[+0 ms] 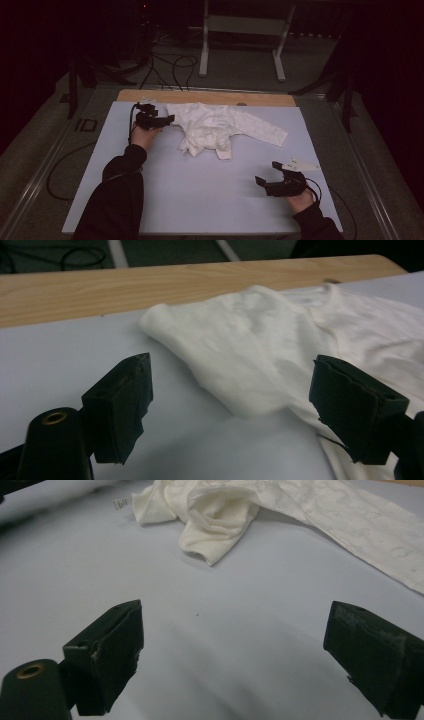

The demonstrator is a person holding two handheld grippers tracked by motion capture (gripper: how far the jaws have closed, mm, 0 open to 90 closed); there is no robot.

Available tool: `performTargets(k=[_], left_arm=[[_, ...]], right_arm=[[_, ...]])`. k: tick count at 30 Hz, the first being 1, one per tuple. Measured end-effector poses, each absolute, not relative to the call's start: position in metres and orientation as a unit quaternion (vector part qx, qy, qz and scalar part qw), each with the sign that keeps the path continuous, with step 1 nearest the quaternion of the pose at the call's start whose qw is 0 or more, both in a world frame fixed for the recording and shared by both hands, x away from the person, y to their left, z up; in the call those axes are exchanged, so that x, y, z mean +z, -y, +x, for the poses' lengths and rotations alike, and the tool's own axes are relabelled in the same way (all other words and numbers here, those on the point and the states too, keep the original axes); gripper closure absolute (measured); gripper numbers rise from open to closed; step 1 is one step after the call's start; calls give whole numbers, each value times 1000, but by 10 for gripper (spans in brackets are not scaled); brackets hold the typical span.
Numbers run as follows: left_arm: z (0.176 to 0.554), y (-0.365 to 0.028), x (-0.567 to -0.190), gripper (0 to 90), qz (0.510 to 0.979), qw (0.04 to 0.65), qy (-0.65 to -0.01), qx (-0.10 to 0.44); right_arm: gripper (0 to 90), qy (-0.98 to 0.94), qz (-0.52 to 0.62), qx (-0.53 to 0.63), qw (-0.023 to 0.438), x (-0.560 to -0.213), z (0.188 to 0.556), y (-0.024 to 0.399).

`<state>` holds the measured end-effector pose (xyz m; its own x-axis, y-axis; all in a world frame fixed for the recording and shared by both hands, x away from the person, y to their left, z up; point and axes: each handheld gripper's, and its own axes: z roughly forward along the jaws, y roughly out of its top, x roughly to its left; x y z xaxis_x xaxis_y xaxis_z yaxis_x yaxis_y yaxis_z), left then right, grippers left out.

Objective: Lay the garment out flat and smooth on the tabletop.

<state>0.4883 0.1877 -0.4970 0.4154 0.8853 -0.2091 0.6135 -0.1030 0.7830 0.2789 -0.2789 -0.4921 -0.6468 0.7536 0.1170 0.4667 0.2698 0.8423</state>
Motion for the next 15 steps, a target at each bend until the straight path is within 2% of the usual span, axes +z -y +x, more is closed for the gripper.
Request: performTargets(k=[3, 5, 10, 13, 15], left_arm=[[497, -183, -504, 232, 723, 419, -527, 157], [501, -177, -509, 291, 726, 408, -530, 155], [508, -164, -517, 352, 744, 375, -531, 155], [510, -163, -521, 477, 744, 369, -538, 147], [510, -164, -522, 629, 739, 374, -542, 142]], right_arm=[[92, -782, 388, 461, 157, -492, 279, 279], [93, -783, 388, 460, 158, -492, 279, 279], [93, -785, 388, 456, 161, -492, 279, 279], [92, -785, 387, 456, 162, -492, 278, 280], [93, -785, 387, 456, 163, -491, 278, 280]])
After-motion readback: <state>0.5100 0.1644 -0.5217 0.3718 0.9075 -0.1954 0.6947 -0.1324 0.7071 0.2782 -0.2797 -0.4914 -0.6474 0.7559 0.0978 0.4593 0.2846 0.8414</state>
